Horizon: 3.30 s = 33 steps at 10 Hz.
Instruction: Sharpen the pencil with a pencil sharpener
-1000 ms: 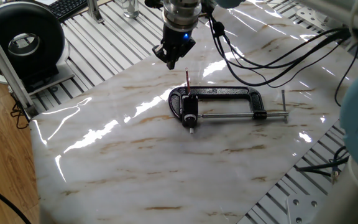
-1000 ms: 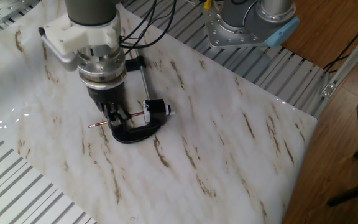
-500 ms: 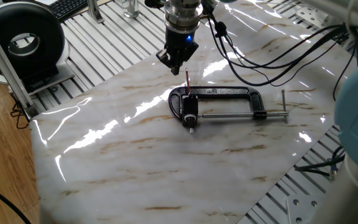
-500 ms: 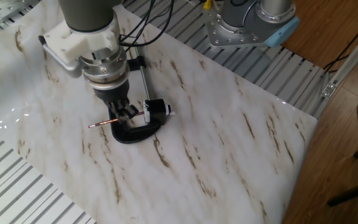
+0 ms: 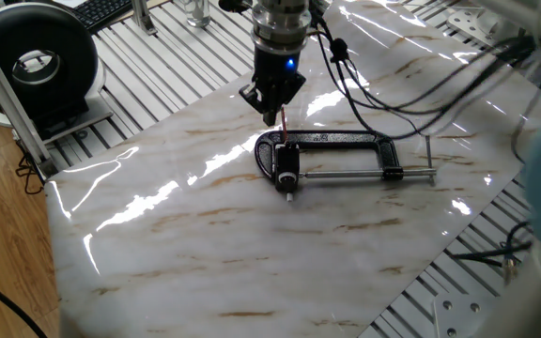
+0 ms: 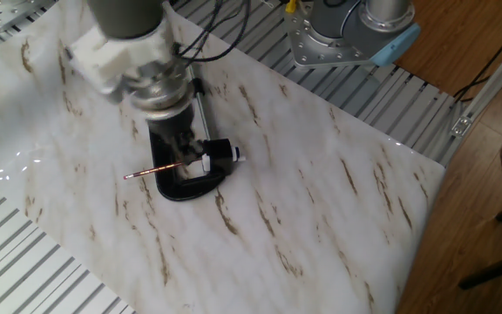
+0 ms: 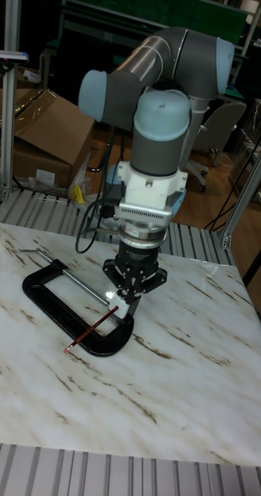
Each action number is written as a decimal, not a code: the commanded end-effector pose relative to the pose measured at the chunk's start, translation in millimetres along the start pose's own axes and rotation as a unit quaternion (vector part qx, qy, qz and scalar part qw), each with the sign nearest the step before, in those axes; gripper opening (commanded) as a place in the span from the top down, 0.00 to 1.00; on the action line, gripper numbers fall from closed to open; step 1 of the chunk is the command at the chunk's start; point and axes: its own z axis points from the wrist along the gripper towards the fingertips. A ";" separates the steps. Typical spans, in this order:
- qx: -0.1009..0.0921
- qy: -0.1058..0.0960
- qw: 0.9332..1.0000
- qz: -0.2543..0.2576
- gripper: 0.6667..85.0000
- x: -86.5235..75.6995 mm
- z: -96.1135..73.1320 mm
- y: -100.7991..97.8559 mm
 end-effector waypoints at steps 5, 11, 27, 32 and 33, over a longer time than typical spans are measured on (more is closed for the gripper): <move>-0.003 -0.046 0.998 0.042 1.00 57.3 1.8 25.3; 0.019 -0.015 1.000 0.015 1.00 73.7 3.4 14.5; -0.010 -0.056 0.998 0.013 0.67 136.4 54.0 12.0; 0.010 -0.062 0.998 0.028 0.73 123.6 47.7 0.1; 0.012 -0.061 0.998 0.030 0.76 121.9 46.1 -3.2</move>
